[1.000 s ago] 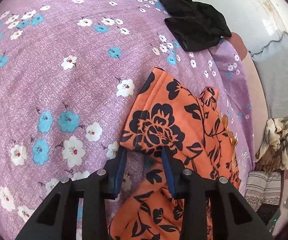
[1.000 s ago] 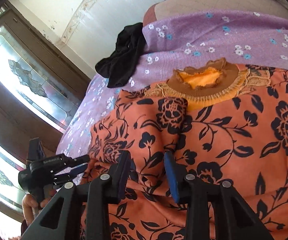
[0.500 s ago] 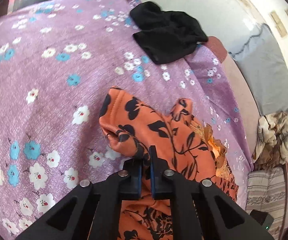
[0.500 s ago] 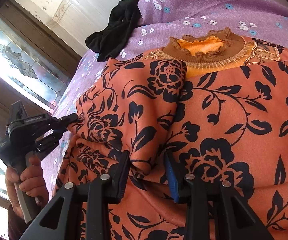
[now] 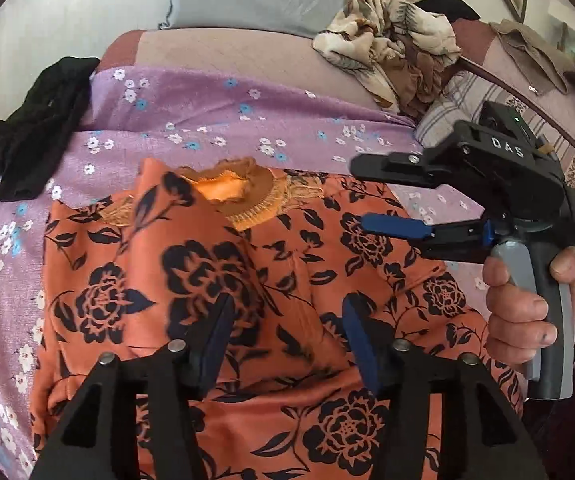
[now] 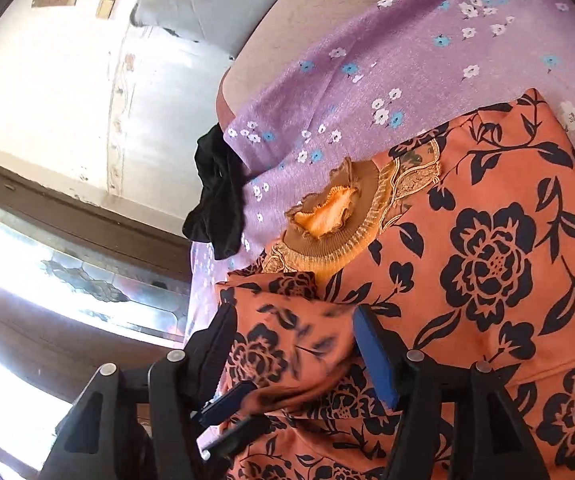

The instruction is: Fold small clothes

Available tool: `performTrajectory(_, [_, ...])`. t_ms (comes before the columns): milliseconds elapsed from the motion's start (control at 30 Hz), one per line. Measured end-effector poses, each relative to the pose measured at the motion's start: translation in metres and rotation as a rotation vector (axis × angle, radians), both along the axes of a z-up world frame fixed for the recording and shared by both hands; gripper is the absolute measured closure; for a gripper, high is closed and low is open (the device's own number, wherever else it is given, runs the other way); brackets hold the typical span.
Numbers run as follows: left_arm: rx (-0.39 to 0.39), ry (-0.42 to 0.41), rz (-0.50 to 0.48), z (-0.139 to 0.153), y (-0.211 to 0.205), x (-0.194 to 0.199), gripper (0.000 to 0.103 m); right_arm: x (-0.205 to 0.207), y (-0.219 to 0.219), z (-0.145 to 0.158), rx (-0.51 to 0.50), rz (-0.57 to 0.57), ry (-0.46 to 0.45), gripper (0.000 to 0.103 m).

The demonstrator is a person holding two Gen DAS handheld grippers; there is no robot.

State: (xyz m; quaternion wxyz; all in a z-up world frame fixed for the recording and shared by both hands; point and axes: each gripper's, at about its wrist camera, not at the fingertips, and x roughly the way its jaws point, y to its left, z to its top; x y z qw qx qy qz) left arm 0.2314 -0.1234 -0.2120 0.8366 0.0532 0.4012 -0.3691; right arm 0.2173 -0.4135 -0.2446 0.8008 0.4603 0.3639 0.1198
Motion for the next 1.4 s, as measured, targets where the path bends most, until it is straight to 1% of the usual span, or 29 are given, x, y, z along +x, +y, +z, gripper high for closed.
performTrajectory(67, [-0.07,0.032,0.062,0.009,0.026,0.013,0.039,0.004,-0.001,-0.001,0.003,0.021,0.018,0.033])
performTrajectory(133, [-0.156,0.054,0.152,0.017,0.06,0.029,0.032,0.008,0.004,-0.007,0.01,0.048,0.05,0.032])
performTrajectory(200, [-0.187,0.073,0.278,0.017,0.09,0.044,0.03,0.011,0.011,-0.016,0.004,0.087,0.117,0.032])
performTrajectory(267, [-0.183,0.115,0.392,0.008,0.109,0.059,0.03,0.016,0.023,-0.03,-0.028,0.129,0.195,0.032])
performTrajectory(333, [-0.169,0.182,0.496,-0.007,0.122,0.07,0.03,0.018,0.034,-0.044,-0.026,0.163,0.241,0.032])
performTrajectory(367, [-0.146,0.219,0.535,-0.015,0.123,0.075,0.03,0.02,0.039,-0.052,-0.017,0.17,0.262,0.032])
performTrajectory(400, [-0.108,0.25,0.568,-0.024,0.122,0.078,0.031,0.021,0.044,-0.058,-0.003,0.173,0.267,0.031])
performTrajectory(467, [-0.024,0.272,0.611,-0.036,0.118,0.08,0.031,0.022,0.054,-0.059,-0.027,0.171,0.227,0.033])
performTrajectory(500, [0.029,0.278,0.626,-0.042,0.115,0.08,0.031,0.022,0.059,-0.058,-0.053,0.18,0.21,0.039])
performTrajectory(533, [0.07,0.285,0.638,-0.047,0.113,0.08,0.031,0.022,0.065,-0.057,-0.078,0.194,0.197,0.062])
performTrajectory(600, [0.097,0.31,0.653,-0.056,0.112,0.081,0.031,0.021,0.074,-0.054,-0.145,0.201,0.182,0.096])
performTrajectory(667, [0.107,0.314,0.659,-0.06,0.112,0.08,0.031,0.016,0.076,-0.043,-0.233,0.169,0.155,0.097])
performTrajectory(733, [0.138,0.282,0.672,-0.058,0.109,0.079,0.031,0.01,0.067,-0.021,-0.297,0.112,0.089,0.097])
performTrajectory(800, [0.169,0.25,0.679,-0.055,0.102,0.08,0.031,0.002,0.05,0.004,-0.368,0.024,0.024,0.097])
performTrajectory(833, [0.182,0.239,0.684,-0.055,0.101,0.08,0.031,-0.003,0.041,0.015,-0.407,-0.03,0.007,0.097])
performTrajectory(900, [0.198,0.216,0.691,-0.053,0.098,0.079,0.031,-0.012,0.016,0.028,-0.476,-0.149,0.007,0.097])
performTrajectory(967, [0.218,0.177,0.701,-0.05,0.097,0.077,0.032,-0.019,-0.012,0.031,-0.562,-0.266,0.061,0.097])
performTrajectory(1000, [0.23,0.156,0.705,-0.046,0.095,0.075,0.035,-0.02,-0.027,0.028,-0.584,-0.306,0.102,0.097])
performTrajectory(1033, [0.235,0.138,0.7,-0.044,0.094,0.075,0.045,-0.021,-0.042,0.021,-0.588,-0.341,0.156,0.097])
performTrajectory(1067, [0.232,0.133,0.686,-0.045,0.092,0.076,0.053,-0.022,-0.055,0.011,-0.568,-0.363,0.216,0.097])
performTrajectory(1100, [0.229,0.137,0.666,-0.046,0.089,0.076,0.067,-0.021,-0.067,-0.001,-0.525,-0.36,0.267,0.097])
performTrajectory(1133, [0.234,0.136,0.652,-0.046,0.083,0.076,0.075,-0.02,-0.075,-0.013,-0.483,-0.349,0.314,0.097])
performTrajectory(1167, [0.247,0.12,0.643,-0.049,0.08,0.075,0.078,-0.019,-0.079,-0.022,-0.463,-0.344,0.355,0.097])
performTrajectory(1200, [0.263,0.097,0.636,-0.05,0.076,0.073,0.082,-0.02,-0.085,-0.026,-0.453,-0.341,0.372,0.096])
performTrajectory(1233, [0.276,0.076,0.63,-0.049,0.073,0.071,0.087,-0.022,-0.087,-0.026,-0.443,-0.341,0.371,0.095])
performTrajectory(1267, [0.29,0.053,0.63,-0.047,0.07,0.069,0.09,-0.023,-0.088,-0.023,-0.431,-0.346,0.367,0.094])
performTrajectory(1300, [0.311,0.026,0.642,-0.045,0.07,0.068,0.097,-0.026,-0.089,-0.02,-0.415,-0.35,0.365,0.094])
performTrajectory(1367, [0.336,-0.001,0.66,-0.043,0.073,0.068,0.097,-0.032,-0.098,-0.018,-0.38,-0.359,0.366,0.093])
performTrajectory(1400, [0.333,0.011,0.669,-0.044,0.076,0.07,0.097,-0.038,-0.104,-0.017,-0.369,-0.375,0.372,0.092])
